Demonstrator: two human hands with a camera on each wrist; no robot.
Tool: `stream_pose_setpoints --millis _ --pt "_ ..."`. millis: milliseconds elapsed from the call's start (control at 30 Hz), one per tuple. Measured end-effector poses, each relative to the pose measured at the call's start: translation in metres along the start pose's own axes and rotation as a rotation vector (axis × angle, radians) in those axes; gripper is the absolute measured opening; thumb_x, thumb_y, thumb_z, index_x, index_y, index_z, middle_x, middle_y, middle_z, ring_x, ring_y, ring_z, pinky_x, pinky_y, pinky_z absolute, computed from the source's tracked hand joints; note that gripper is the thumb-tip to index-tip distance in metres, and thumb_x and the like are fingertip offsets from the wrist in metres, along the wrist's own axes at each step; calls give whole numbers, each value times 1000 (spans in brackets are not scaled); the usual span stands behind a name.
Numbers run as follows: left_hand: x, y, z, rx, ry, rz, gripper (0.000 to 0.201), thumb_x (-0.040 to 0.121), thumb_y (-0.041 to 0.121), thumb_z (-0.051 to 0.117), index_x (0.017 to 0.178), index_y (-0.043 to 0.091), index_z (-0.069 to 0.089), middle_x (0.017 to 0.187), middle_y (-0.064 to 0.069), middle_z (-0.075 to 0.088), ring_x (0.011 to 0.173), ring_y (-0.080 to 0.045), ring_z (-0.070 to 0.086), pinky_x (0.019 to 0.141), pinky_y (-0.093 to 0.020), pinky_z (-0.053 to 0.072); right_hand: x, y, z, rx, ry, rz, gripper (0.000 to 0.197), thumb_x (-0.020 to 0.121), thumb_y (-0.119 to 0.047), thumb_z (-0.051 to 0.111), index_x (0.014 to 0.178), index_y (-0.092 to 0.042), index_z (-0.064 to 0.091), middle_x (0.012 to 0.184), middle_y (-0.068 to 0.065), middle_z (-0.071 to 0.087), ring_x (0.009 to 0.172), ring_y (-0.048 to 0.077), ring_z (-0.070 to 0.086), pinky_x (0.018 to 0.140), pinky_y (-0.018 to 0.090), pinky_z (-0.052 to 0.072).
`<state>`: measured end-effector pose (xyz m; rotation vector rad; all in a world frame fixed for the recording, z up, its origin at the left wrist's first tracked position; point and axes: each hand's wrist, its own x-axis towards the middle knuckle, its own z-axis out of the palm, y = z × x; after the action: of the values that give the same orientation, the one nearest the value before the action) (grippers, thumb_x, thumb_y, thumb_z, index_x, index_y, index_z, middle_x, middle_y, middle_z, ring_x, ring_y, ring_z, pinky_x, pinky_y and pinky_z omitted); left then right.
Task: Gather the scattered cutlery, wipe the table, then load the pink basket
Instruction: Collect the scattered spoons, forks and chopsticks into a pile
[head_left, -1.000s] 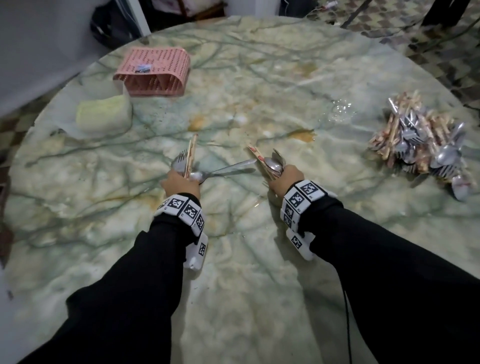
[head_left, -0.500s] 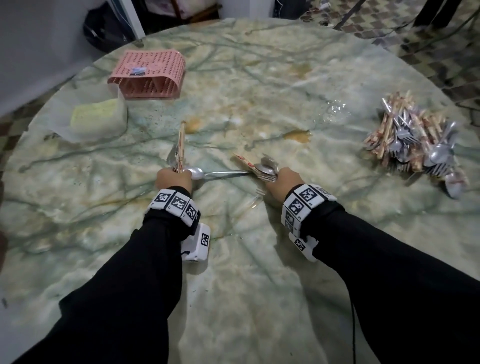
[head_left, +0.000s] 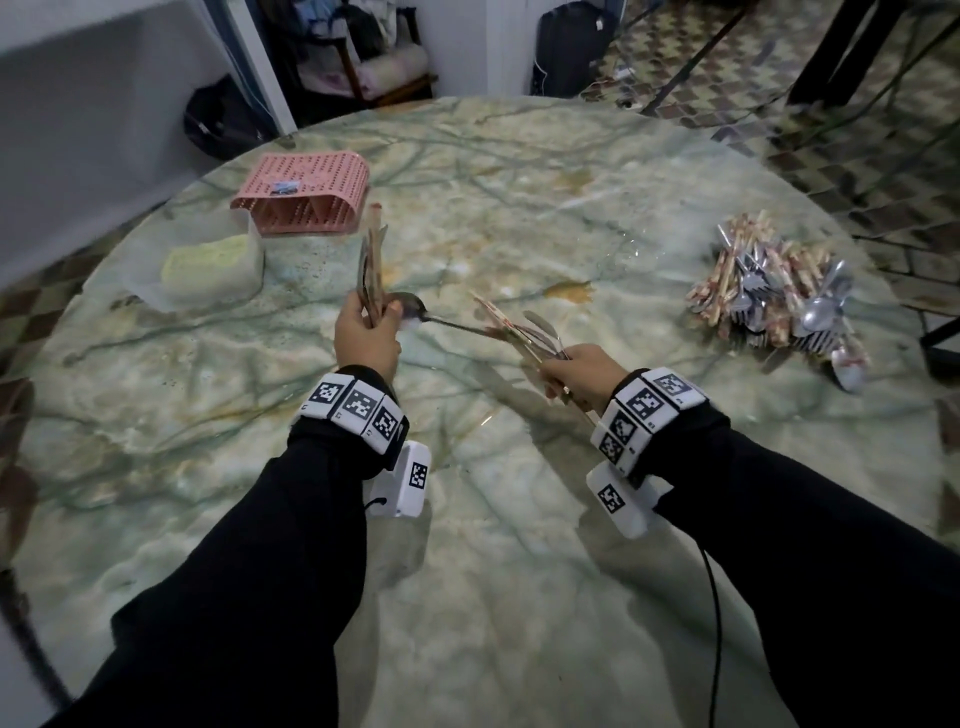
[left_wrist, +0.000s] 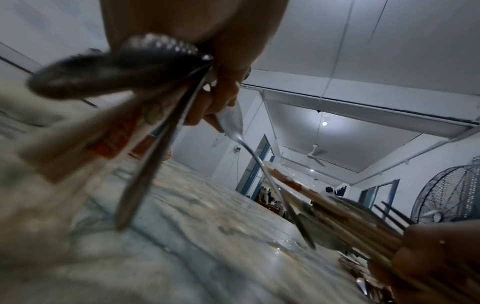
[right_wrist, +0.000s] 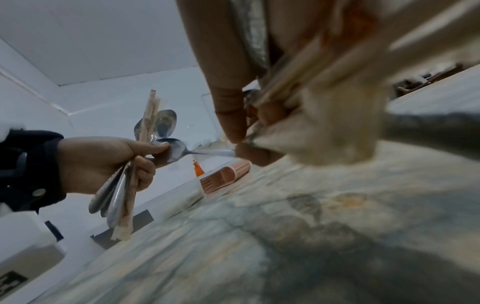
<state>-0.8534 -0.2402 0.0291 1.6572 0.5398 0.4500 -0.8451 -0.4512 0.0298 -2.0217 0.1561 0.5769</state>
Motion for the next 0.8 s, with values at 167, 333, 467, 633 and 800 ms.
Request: stream_pose_setpoints --millis 167,333,467,633,800 --pt "-11 10 11 -51 21 36 5 93 20 54 93 16 50 80 -4 56 66 -18 51 65 -32 46 -16 6 -20 -12 6 -8 28 83 -7 59 56 -7 54 47 0 51 33 6 41 37 13 32" --pt "-22 18 31 -114 -76 -67 29 95 25 51 109 0 53 64 -1 47 49 -13 43 43 -22 40 -28 11 -38 7 -7 -7 9 83 -1 56 78 -6 62 62 4 53 47 11 42 41 17 34" --pt "-34 24 43 -172 -175 -114 29 96 24 48 117 3 50 90 -8 60 69 -19 58 41 -17 49 -37 20 -46 79 43 -1 20 85 3 54 73 -12 58 62 5 52 46 11 45 42 19 35" --pt "-49 34 51 -320 -353 -137 40 100 21 41 129 -6 39 85 -18 64 47 -10 65 44 -20 51 -49 30 -54 142 107 -3 22 86 5 52 73 -11 57 64 6 51 57 16 43 49 22 34" --pt "-58 34 55 -329 -403 -123 41 99 21 42 123 -12 42 71 -13 62 44 -15 62 47 -25 52 -61 39 -57 133 66 -54 18 92 -2 49 76 -9 55 65 5 52 58 14 46 55 22 37"
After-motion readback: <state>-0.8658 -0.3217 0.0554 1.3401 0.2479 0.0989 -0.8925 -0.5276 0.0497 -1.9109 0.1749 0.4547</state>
